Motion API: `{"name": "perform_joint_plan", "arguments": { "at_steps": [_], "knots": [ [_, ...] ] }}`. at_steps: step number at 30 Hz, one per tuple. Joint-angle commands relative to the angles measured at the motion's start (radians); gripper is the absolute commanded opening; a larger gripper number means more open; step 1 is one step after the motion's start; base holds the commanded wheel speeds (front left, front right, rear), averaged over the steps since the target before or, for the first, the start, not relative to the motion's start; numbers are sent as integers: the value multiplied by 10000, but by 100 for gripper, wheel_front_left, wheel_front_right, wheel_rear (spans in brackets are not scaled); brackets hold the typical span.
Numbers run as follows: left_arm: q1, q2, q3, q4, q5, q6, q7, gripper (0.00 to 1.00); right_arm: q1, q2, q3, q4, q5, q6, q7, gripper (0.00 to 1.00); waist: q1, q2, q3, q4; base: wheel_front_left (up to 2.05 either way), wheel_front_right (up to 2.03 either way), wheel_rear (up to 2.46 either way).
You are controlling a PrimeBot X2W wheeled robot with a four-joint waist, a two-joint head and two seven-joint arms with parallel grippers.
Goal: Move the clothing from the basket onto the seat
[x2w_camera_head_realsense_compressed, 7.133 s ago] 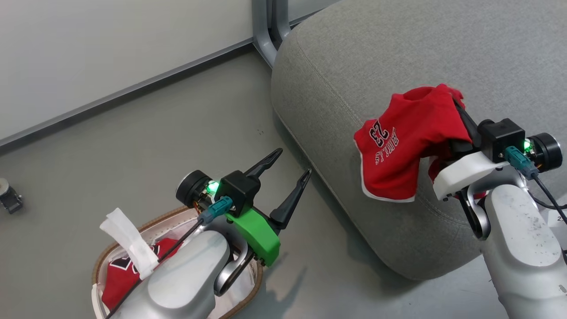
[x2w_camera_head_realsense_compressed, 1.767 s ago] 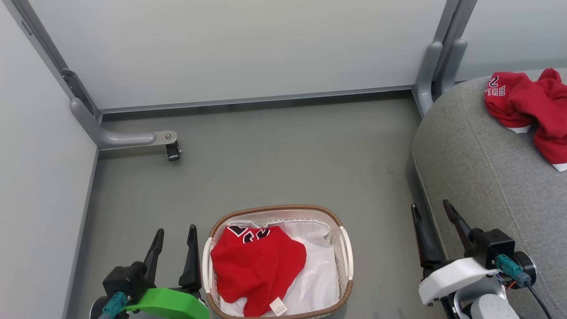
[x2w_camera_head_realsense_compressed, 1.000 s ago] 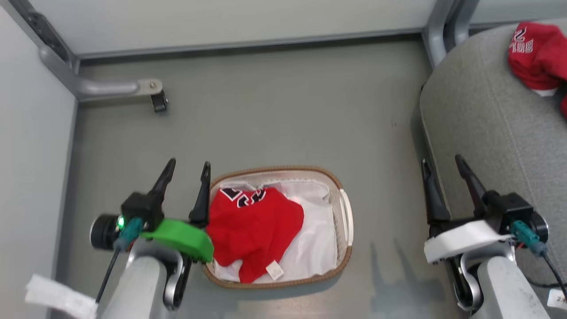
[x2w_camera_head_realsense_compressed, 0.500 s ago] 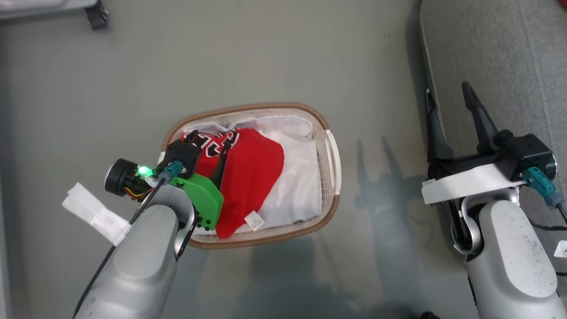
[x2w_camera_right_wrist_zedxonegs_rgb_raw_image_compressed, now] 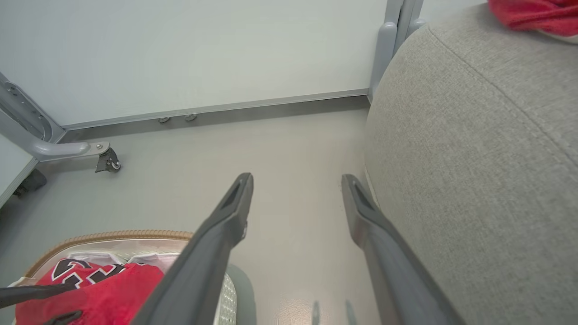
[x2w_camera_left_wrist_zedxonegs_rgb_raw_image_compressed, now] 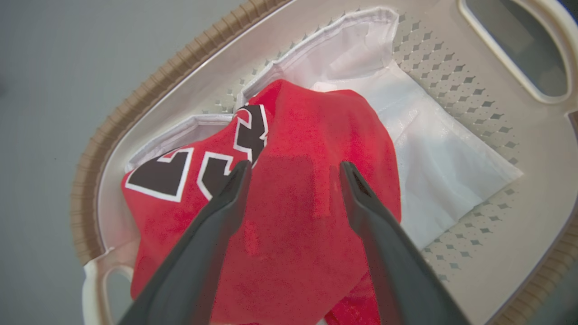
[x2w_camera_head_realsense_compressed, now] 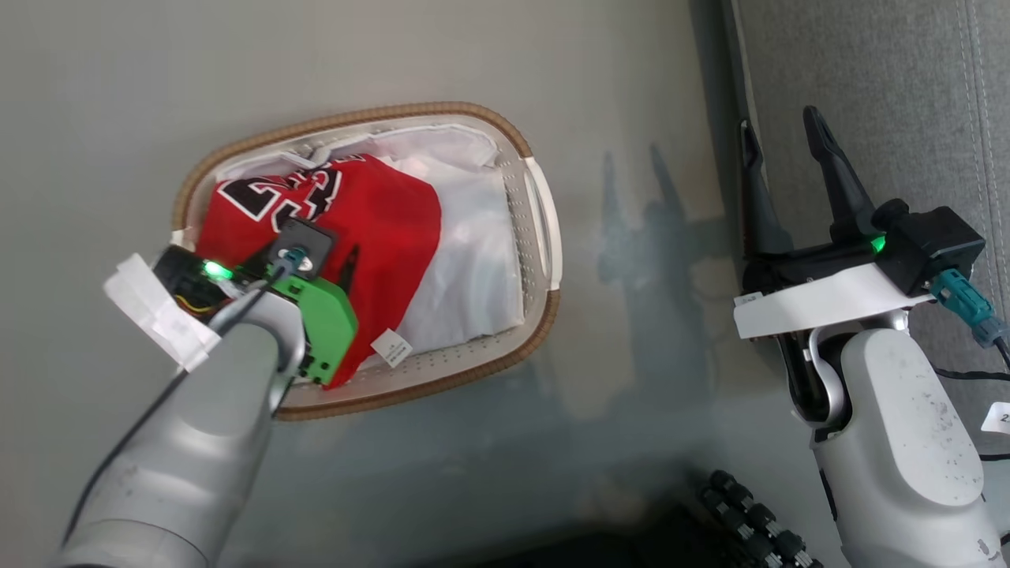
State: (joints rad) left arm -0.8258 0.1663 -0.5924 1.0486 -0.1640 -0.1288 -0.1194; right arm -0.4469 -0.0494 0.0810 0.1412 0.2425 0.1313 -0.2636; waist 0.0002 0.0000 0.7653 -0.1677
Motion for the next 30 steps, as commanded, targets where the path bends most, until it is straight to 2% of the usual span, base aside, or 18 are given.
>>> {"name": "perform_joint_plan", "arguments": {
  "at_steps": [1, 11, 12, 13, 14, 15, 23, 30],
  "knots": [
    [-302, 181, -41, 197, 124, 42, 43, 100, -150, -21, 56, -48, 79, -10, -16, 100, -2, 0, 609, -510, 0, 0, 0],
    [-1225, 250, -301, 1292, 273, 373, 143, 100, -366, -22, 275, -52, 372, -10, -16, 100, -2, 0, 1030, -685, 0, 0, 0],
    [-1253, 198, -337, 1397, 285, 365, 201, 91, -363, -22, 288, -36, 386, -10, -16, 100, -2, 0, 1040, -681, 0, 0, 0],
    [-1258, 157, -356, 1458, 263, 354, 244, 49, -364, -22, 297, -23, 395, -10, -16, 100, -2, 0, 1042, -674, 0, 0, 0],
    [-1279, 113, -372, 1517, 227, 339, 259, 27, -367, -22, 307, -22, 401, -10, -16, 100, -2, 0, 1039, -663, 0, 0, 0],
    [-1296, 80, -391, 1562, 210, 332, 249, 0, -369, -24, 309, -22, 399, -10, -18, 100, -2, 0, 1031, -651, 0, 0, 0],
    [-1164, -212, -455, 1714, 49, 275, -219, 0, -347, -25, 225, 142, 320, -10, -16, 100, -2, 0, 723, -463, 0, 0, 0],
    [-722, -634, -594, 1504, -281, 75, -1019, 0, -52, -27, -58, 473, 163, -10, -16, 100, -2, 0, -191, -14, 0, 0, 0]
  ]
}}
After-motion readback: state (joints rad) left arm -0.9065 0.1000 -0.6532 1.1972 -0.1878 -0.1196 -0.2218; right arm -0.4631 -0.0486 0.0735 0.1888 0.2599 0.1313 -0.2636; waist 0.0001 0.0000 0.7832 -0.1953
